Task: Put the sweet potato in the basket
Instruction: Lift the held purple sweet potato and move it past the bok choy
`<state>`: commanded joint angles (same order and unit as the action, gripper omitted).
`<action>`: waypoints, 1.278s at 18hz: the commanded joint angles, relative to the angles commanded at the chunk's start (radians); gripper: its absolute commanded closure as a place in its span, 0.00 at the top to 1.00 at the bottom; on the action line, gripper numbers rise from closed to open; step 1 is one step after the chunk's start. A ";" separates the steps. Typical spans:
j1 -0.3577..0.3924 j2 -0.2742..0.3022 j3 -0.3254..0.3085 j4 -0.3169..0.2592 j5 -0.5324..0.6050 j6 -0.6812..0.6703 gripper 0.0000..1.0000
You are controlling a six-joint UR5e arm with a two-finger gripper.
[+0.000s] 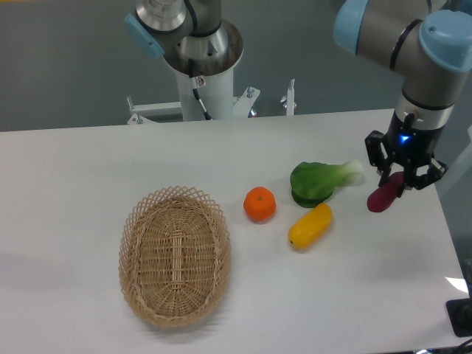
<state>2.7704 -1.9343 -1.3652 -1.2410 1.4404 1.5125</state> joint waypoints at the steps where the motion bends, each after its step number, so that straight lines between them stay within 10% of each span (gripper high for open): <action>1: -0.002 0.000 0.000 0.000 0.002 -0.002 0.33; 23: -0.262 0.038 -0.020 0.017 0.000 -0.435 0.34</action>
<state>2.5082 -1.8960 -1.3852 -1.2242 1.4404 1.0772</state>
